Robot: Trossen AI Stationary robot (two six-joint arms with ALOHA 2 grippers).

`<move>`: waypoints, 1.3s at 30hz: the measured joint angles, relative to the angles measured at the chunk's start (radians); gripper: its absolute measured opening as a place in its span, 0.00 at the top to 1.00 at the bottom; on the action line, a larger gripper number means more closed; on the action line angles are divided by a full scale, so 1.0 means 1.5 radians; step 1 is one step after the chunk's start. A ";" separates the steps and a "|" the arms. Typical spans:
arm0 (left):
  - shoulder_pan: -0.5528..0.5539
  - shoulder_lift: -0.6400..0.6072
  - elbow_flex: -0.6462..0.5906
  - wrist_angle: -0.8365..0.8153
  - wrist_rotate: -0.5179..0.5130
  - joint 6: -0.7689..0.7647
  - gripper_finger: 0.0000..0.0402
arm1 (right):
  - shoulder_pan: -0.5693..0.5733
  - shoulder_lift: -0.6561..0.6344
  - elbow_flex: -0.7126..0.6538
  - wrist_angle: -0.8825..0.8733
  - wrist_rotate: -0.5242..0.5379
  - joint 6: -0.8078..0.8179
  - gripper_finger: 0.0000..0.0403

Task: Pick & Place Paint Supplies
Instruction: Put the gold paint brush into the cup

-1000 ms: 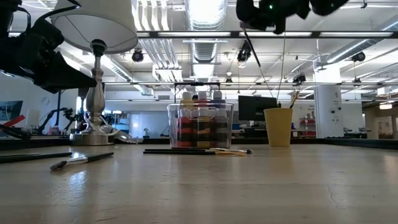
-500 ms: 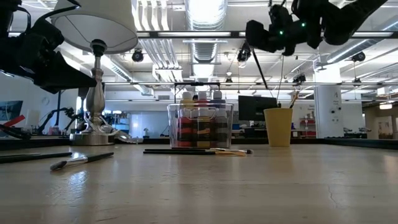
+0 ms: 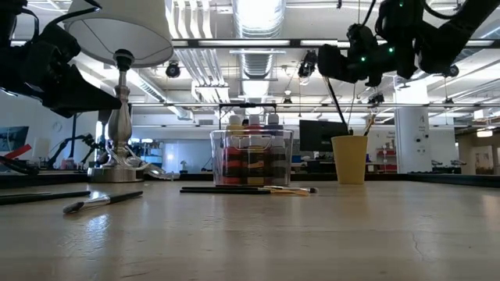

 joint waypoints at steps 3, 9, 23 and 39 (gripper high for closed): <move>0.000 0.000 0.000 0.000 0.000 0.000 0.86 | -0.004 0.023 -0.016 0.044 0.000 -0.002 0.98; 0.000 0.000 0.000 0.000 0.000 0.000 0.86 | -0.009 0.092 -0.020 0.082 0.000 0.000 0.98; 0.000 0.000 0.000 0.000 0.000 0.000 0.86 | -0.009 0.129 -0.070 0.089 0.019 0.036 0.98; 0.000 0.000 0.000 0.000 0.000 0.000 0.86 | -0.011 0.130 -0.098 0.086 0.020 0.055 0.98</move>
